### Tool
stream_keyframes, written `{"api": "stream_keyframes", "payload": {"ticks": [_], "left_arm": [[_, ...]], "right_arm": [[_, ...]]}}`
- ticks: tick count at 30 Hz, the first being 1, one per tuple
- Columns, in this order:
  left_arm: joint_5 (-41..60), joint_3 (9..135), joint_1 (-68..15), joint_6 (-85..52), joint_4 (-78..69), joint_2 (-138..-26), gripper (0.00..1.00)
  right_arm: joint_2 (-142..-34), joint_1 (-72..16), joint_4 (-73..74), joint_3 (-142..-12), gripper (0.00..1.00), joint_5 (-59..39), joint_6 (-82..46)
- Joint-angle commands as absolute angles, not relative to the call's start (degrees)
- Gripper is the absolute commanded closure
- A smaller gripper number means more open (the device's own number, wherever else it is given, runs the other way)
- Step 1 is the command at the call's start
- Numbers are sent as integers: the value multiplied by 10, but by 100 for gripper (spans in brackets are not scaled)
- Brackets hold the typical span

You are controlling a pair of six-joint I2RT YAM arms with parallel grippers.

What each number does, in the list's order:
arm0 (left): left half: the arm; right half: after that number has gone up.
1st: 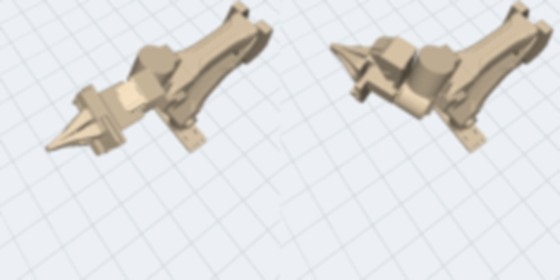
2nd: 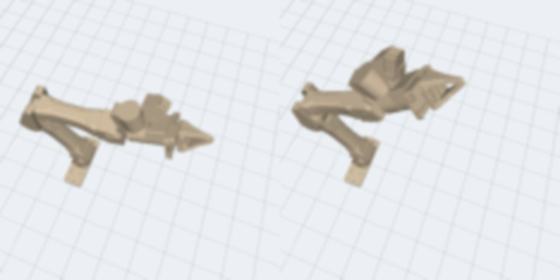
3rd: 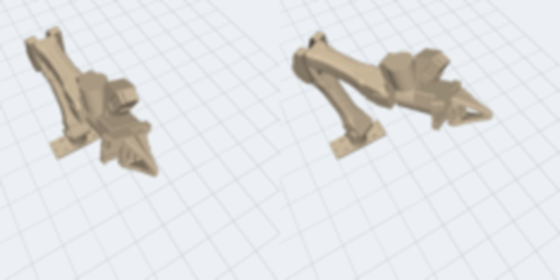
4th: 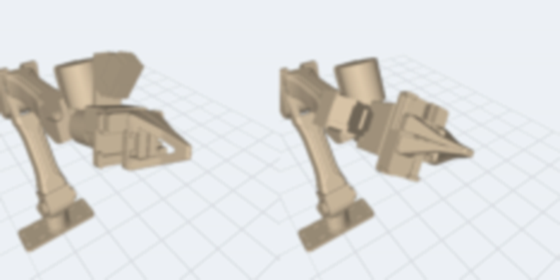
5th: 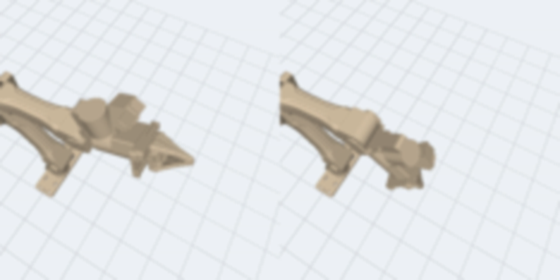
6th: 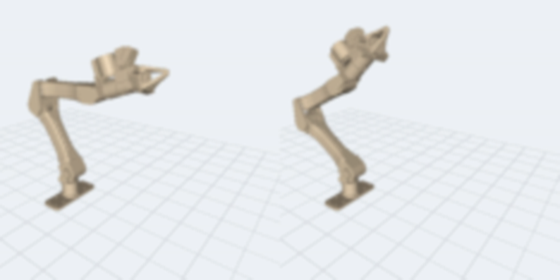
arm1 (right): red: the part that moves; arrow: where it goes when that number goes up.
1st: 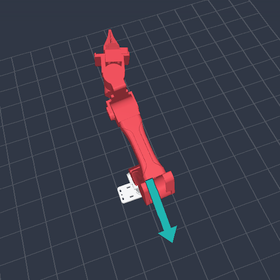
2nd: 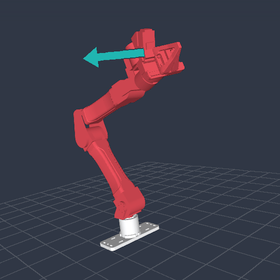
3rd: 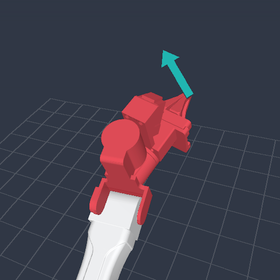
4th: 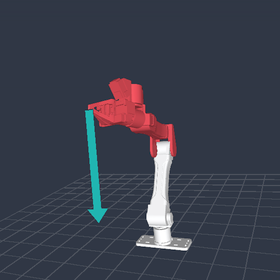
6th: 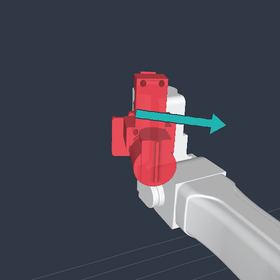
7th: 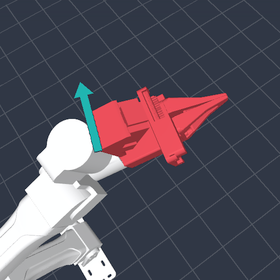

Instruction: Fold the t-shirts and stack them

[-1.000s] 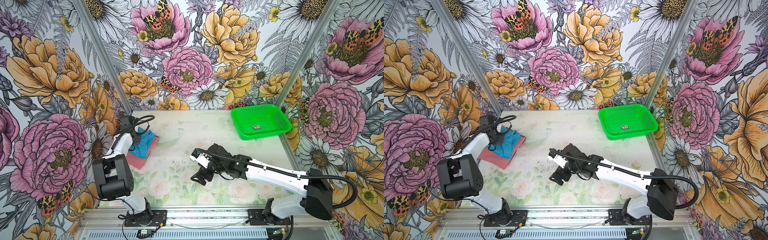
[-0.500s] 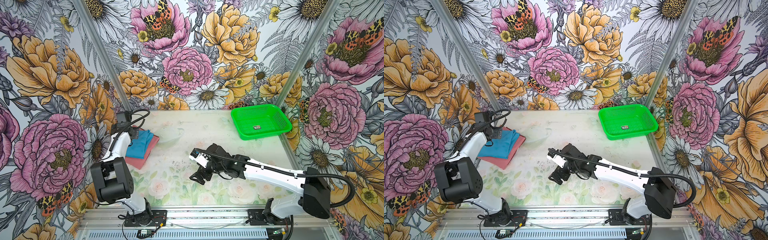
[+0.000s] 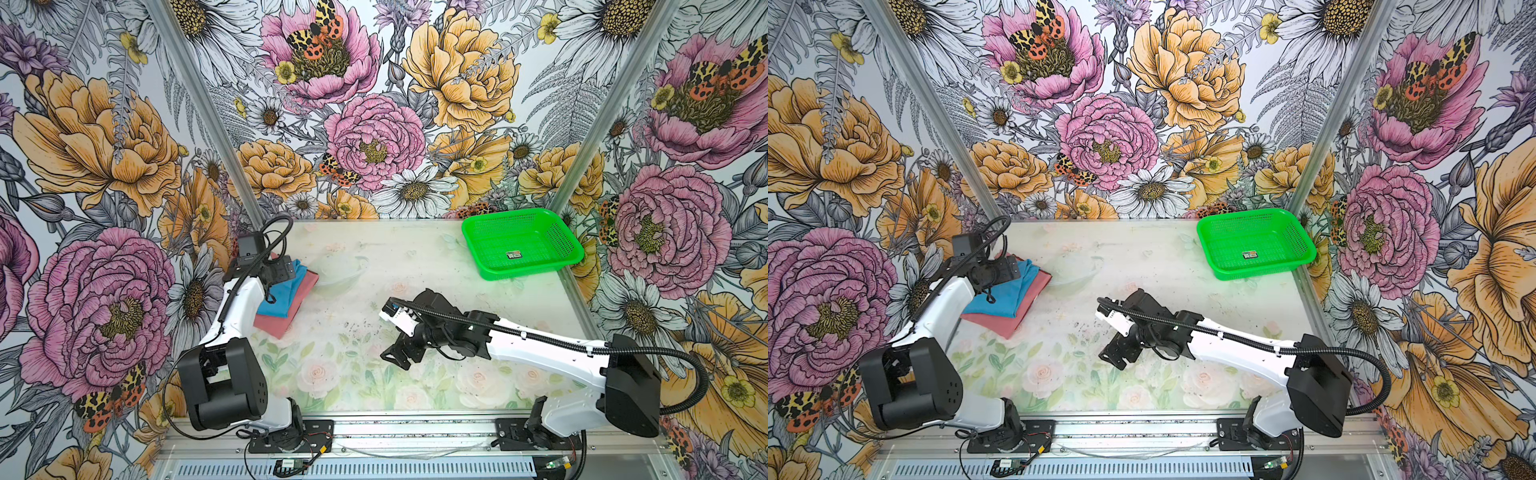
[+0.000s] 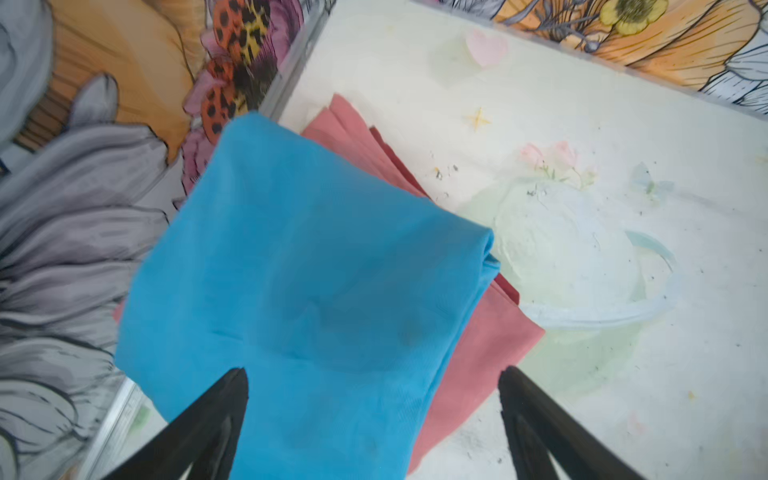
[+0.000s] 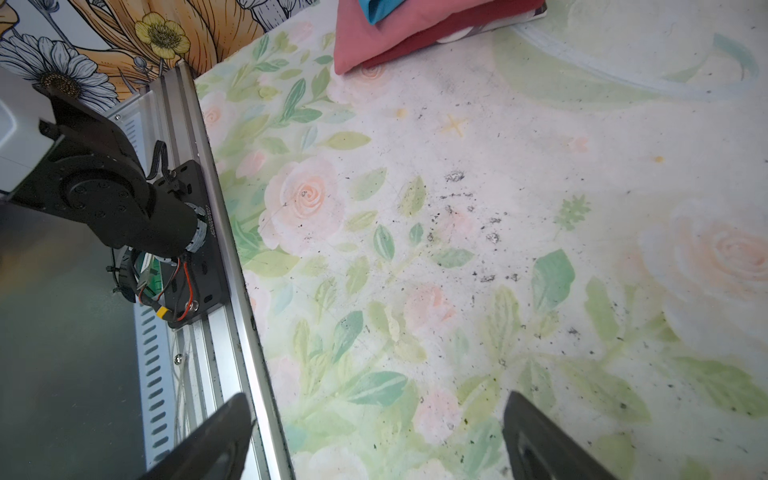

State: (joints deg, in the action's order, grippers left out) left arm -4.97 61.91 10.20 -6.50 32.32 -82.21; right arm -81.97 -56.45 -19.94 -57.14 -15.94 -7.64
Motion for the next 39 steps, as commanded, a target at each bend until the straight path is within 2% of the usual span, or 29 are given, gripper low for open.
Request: {"api": "stream_keyframes", "payload": {"ticks": [1, 5, 14, 18, 22, 26, 31, 39], "left_arm": [[-125, 564, 40, -151, 317, -773, 7], [-259, 497, -29, -201, 314, -733, 11], [-361, 384, -77, -321, 312, -652, 33], [-362, 378, -69, -322, 307, -645, 39], [-337, 386, -62, -304, 285, -670, 40], [-305, 417, -57, -298, 300, -726, 32], [-314, 432, -62, -307, 309, -754, 32], [-316, 454, -59, -303, 326, -792, 57]], "right_arm": [[-807, -566, -185, -575, 5, -164, -74], [-811, -566, -185, -576, 5, -160, -77], [-798, -567, -184, -558, 5, -150, -83], [-800, -567, -185, -558, 5, -149, -84], [-803, -567, -184, -561, 5, -147, -83], [-800, -567, -184, -562, 5, -143, -84], [-799, -567, -185, -558, 5, -139, -87], [-793, -566, -185, -555, 5, -131, -88]]}}
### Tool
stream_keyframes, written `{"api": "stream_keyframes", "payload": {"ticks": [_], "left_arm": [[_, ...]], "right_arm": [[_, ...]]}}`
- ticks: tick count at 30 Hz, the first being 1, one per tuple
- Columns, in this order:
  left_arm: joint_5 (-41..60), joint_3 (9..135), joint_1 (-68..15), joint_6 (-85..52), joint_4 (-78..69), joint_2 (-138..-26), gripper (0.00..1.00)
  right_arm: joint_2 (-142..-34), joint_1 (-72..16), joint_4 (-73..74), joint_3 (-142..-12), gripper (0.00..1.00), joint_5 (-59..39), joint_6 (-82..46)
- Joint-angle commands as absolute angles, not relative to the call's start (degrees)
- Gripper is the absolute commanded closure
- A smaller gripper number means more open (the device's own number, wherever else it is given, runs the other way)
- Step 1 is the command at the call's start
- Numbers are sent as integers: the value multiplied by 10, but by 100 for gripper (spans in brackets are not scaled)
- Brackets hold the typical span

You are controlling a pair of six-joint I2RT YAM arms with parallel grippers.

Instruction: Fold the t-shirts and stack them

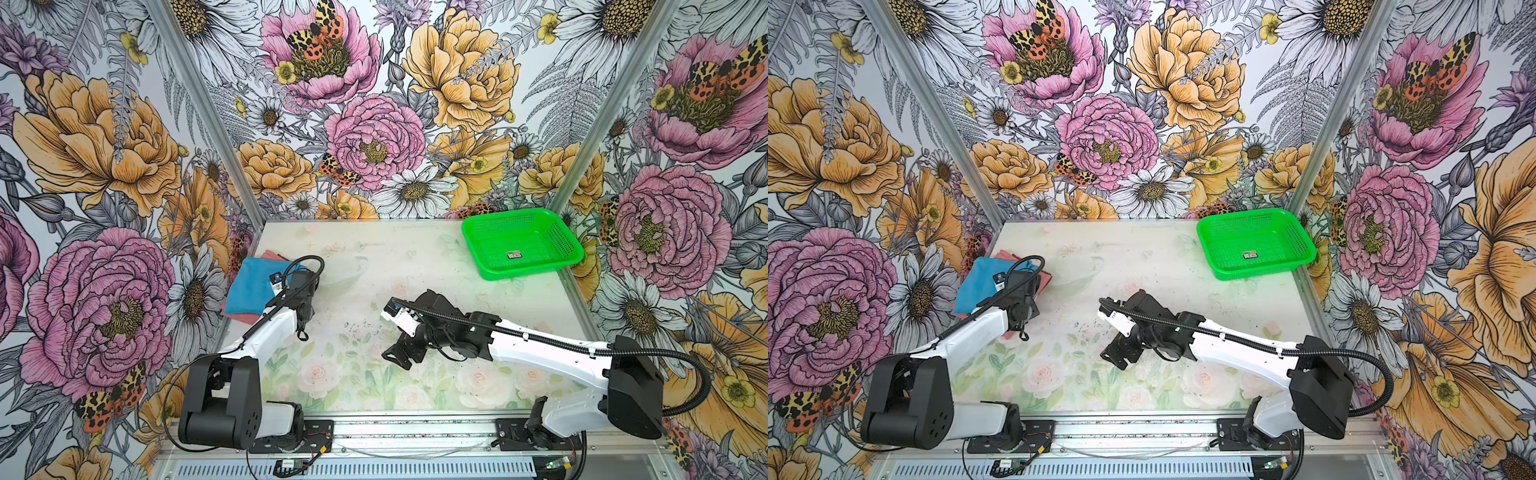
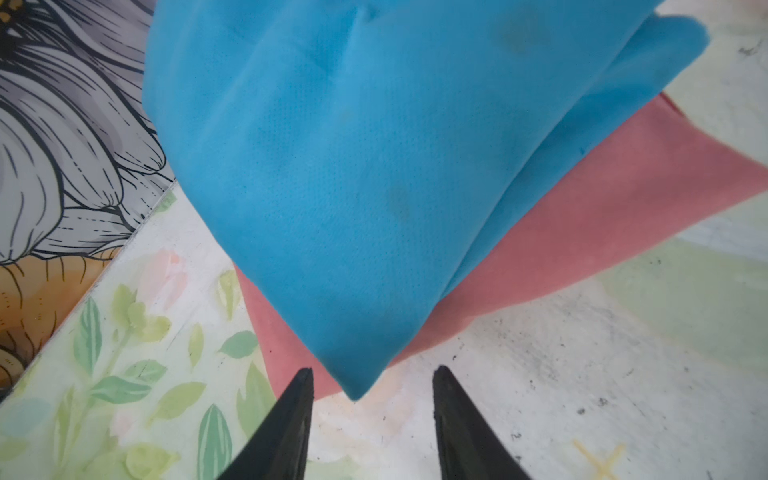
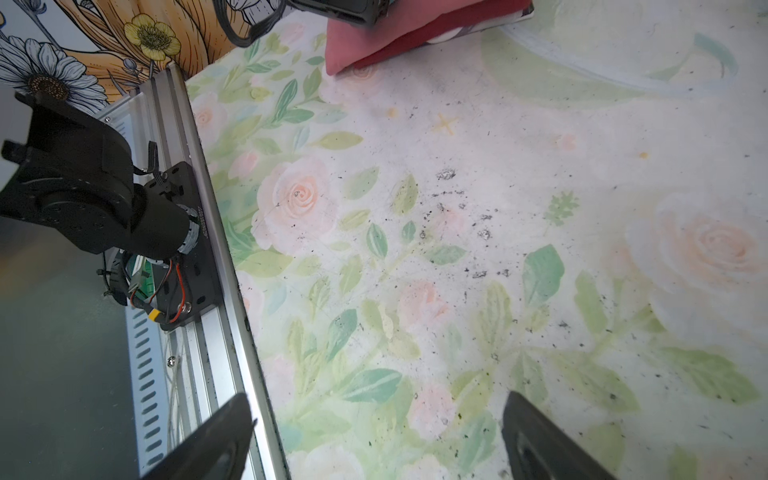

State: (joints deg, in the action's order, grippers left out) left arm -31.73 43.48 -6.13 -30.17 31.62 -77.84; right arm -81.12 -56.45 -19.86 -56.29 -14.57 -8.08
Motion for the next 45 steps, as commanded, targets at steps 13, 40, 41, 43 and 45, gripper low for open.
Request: {"api": "stream_keyframes", "payload": {"ticks": [13, 40, 41, 43, 45], "left_arm": [[-305, 464, -20, -294, 360, -824, 81], [-273, 456, 61, -290, 415, -725, 29], [-263, 461, 55, -287, 416, -717, 4], [-258, 474, 35, -279, 422, -694, 1], [-265, 495, 15, -272, 437, -666, 1]], "right_arm": [[-775, -565, -183, -539, 5, -111, -87], [-780, -551, -150, -512, 5, -121, -80], [-781, -550, -150, -511, 5, -123, -80], [-784, -547, -150, -512, 5, -127, -80], [-788, -544, -149, -516, 5, -132, -78]]}}
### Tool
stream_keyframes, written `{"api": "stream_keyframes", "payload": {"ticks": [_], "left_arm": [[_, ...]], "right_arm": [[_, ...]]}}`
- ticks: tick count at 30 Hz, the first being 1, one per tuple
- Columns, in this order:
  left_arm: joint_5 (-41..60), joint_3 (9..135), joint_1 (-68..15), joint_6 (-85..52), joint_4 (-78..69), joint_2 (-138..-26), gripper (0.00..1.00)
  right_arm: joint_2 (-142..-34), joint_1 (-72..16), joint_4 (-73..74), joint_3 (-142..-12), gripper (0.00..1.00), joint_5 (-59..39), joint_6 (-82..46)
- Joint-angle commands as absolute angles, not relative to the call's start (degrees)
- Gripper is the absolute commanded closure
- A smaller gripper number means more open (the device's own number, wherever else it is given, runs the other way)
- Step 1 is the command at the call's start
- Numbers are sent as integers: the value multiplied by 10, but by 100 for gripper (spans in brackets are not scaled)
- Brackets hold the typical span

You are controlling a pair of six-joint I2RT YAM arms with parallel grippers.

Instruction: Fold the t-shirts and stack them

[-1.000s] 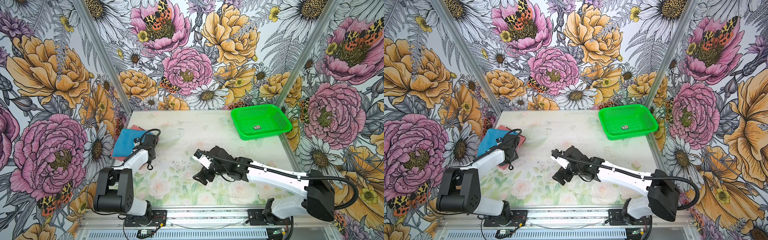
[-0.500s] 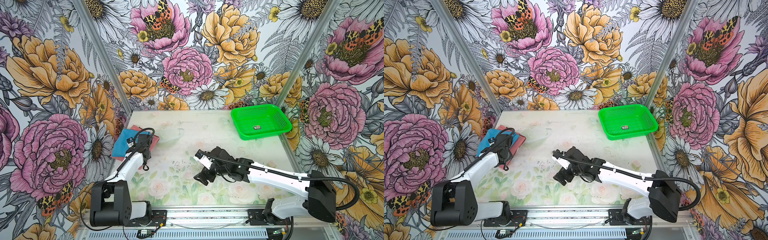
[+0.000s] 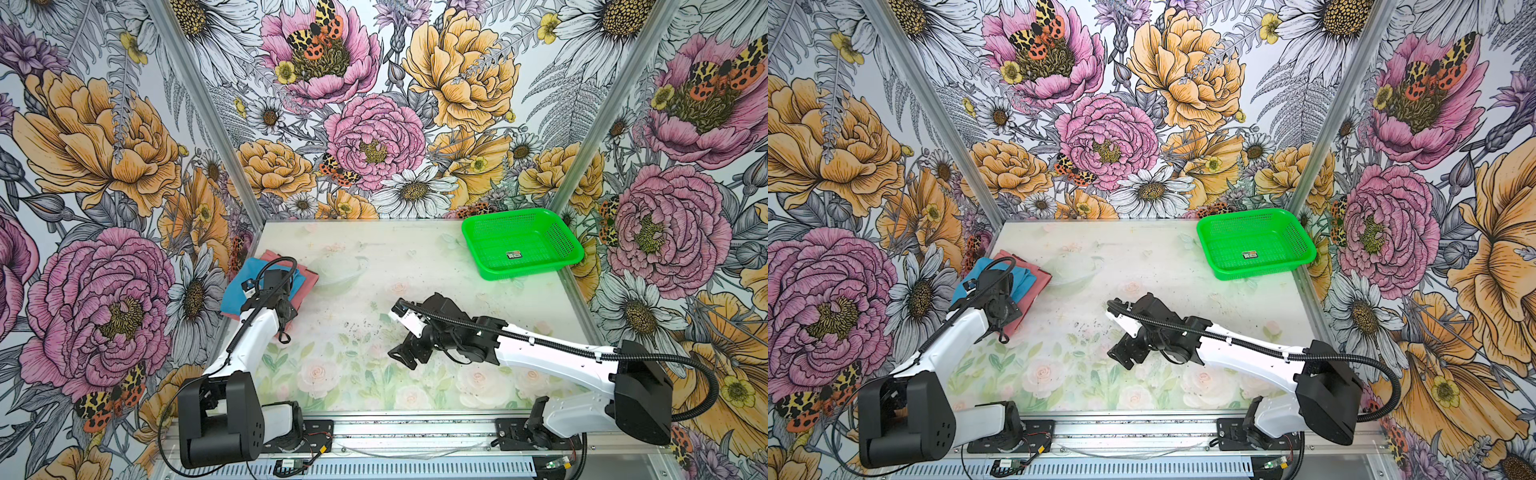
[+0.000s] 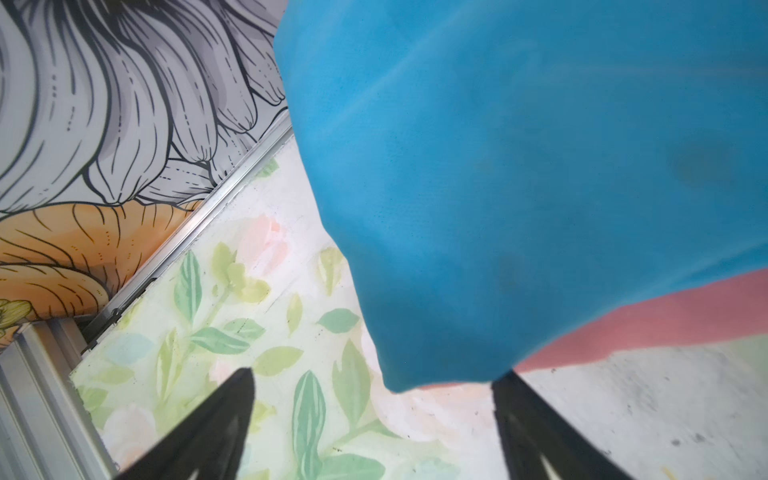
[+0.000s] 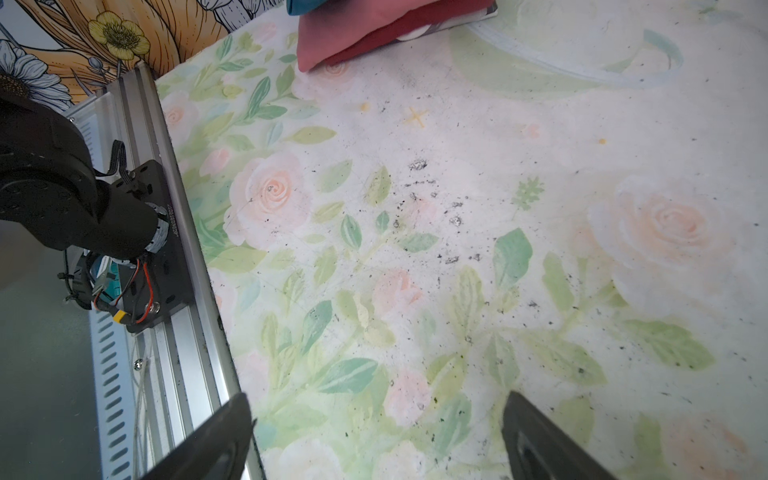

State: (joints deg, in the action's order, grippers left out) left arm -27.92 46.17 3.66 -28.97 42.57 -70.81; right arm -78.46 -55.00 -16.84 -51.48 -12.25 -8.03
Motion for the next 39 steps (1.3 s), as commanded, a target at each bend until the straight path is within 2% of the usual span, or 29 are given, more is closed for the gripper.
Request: {"api": "stream_keyframes", "payload": {"ticks": [1, 8, 16, 21, 26, 32, 39], "left_arm": [[-264, 503, 11, -266, 441, -654, 1], [-257, 569, 40, -208, 433, -629, 1], [-110, 524, 146, -218, 303, -709, 1], [-68, 468, 122, -270, 235, -768, 1], [-87, 449, 60, -292, 218, -801, 1], [-78, 459, 60, -293, 232, -725, 1], [-45, 541, 66, -247, 264, -686, 1]], "right_arm": [[-790, -544, -150, -518, 5, -134, -77], [-811, -543, -151, -543, 5, -147, -72], [-813, -544, -152, -550, 5, -152, -78], [-803, -544, -152, -541, 4, -147, -83], [-806, -543, -153, -544, 5, -147, -86], [-803, -543, -156, -544, 4, -147, -86], [-814, -545, -158, -563, 4, -165, -77]]}}
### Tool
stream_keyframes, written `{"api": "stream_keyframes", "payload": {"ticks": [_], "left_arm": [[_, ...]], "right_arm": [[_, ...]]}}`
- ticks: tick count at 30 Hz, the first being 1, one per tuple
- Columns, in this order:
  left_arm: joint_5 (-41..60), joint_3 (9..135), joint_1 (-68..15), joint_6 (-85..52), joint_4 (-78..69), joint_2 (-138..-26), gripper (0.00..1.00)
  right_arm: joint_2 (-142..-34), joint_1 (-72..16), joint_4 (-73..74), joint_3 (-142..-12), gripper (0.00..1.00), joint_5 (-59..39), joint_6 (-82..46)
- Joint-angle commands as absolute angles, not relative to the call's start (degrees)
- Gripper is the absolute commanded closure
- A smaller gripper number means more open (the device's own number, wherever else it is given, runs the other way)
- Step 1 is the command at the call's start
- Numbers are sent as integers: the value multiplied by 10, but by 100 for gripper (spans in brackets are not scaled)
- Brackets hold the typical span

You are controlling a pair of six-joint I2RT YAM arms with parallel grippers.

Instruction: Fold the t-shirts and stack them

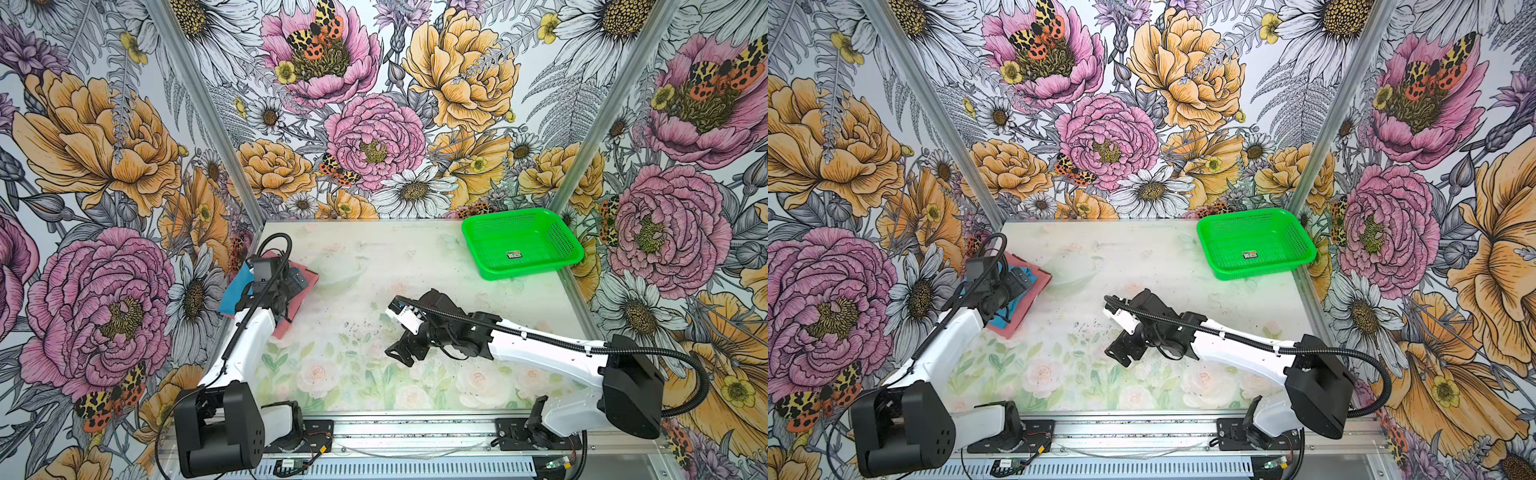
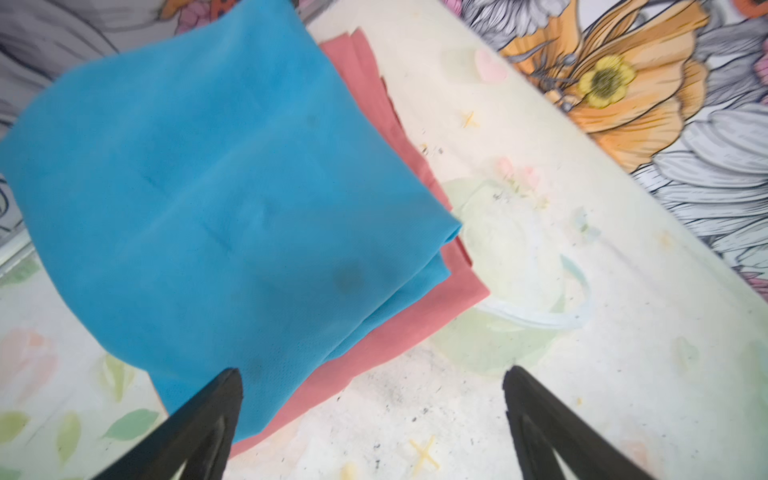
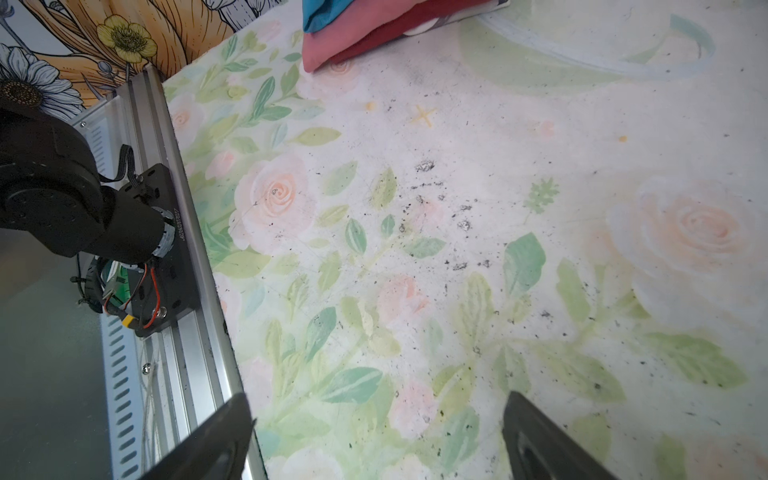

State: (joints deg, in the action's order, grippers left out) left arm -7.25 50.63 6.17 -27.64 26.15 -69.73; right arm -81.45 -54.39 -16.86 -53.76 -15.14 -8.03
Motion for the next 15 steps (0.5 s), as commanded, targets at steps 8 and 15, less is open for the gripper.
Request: {"api": "stream_keyframes", "payload": {"ticks": [8, 15], "left_arm": [[-17, 626, 59, -118, 267, -703, 1], [-18, 585, 39, -29, 196, -694, 1]], "right_arm": [[-799, -544, -172, -583, 4, -149, -58], [-732, -513, -175, -544, 3, 35, -42]]}}
